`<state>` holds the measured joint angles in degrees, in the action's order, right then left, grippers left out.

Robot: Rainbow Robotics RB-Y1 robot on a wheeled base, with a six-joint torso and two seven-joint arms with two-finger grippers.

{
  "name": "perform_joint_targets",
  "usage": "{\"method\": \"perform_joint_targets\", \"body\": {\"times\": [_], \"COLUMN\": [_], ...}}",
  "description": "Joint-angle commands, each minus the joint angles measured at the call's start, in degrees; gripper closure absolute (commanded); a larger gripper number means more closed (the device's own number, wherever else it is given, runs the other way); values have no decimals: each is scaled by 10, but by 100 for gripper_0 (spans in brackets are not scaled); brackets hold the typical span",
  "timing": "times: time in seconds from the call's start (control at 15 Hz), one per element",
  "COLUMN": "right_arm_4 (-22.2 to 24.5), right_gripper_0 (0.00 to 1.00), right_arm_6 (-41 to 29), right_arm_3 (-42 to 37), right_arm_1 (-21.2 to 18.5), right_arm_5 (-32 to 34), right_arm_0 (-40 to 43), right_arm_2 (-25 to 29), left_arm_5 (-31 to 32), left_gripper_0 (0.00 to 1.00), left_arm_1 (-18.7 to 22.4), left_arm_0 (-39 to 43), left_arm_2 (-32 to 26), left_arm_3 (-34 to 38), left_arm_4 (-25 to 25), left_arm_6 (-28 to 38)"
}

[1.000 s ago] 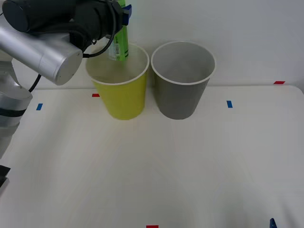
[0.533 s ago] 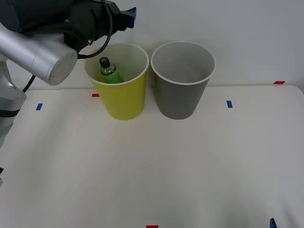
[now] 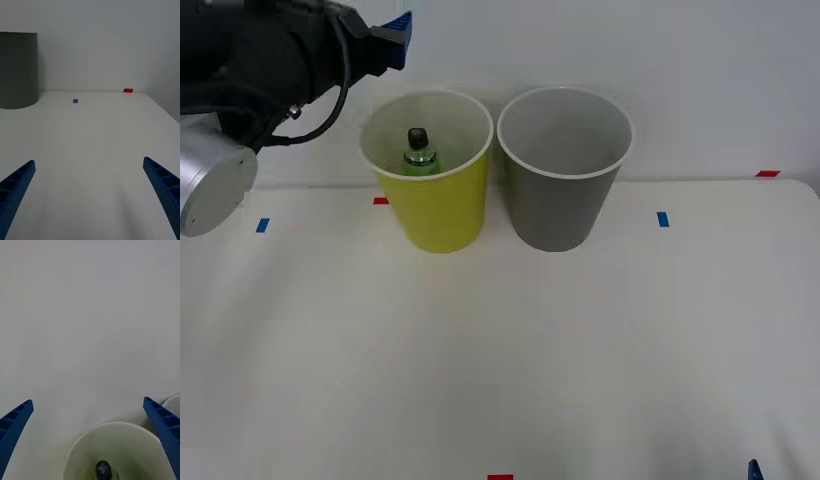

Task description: Put cans in the gray bin and PET bottles in the light green bin.

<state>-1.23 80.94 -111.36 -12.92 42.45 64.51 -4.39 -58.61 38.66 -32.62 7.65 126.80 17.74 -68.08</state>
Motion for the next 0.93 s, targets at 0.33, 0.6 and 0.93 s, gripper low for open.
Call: {"method": "perform_joint_targets", "body": {"times": [0.33, 0.6, 0.93], "right_arm_4": [0, 0, 0], "right_gripper_0": [0, 0, 0], "right_arm_6": [0, 0, 0], "right_arm_3": [0, 0, 0], "right_arm_1": [0, 0, 0], "right_arm_5": [0, 0, 0], "right_arm_0": [0, 0, 0], "right_arm_2": [0, 0, 0], "left_arm_5": [46, 127, 127], "left_gripper_0": [0, 0, 0], "left_arm_1": [-5, -64, -203], "left_arm_0": [341, 483, 544], "left_arm_2": [-90, -89, -90], "left_arm_3": [228, 232, 232], "left_arm_4": [-11, -1, 28], "left_arm_6": [-17, -44, -167]}}
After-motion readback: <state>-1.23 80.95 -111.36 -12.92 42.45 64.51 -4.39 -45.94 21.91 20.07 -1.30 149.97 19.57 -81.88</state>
